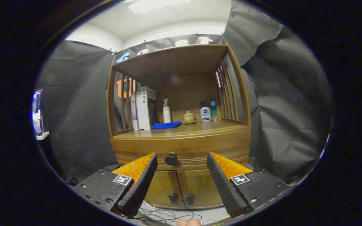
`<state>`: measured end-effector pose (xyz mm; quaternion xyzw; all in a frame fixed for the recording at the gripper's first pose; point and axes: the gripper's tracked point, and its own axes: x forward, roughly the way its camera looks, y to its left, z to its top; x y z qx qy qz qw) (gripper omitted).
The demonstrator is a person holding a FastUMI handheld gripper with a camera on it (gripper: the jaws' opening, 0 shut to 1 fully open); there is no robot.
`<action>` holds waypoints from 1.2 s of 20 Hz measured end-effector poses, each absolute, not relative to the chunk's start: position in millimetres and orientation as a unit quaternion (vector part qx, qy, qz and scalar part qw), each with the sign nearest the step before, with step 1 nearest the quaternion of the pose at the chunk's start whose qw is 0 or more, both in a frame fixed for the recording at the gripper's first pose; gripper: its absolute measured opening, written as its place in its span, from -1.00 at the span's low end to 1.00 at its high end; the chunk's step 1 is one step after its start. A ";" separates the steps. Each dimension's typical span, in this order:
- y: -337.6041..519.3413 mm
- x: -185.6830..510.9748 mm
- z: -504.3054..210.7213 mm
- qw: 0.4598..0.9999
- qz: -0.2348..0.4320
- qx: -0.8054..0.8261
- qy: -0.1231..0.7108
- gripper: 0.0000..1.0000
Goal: Pull open the drawer, take out the items inside it, and place them on the countertop above the cabinet.
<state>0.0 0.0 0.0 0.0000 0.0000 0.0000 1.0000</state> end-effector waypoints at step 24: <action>3.7 0.6 -7.3 1.000 0.005 -0.028 0.009 0.99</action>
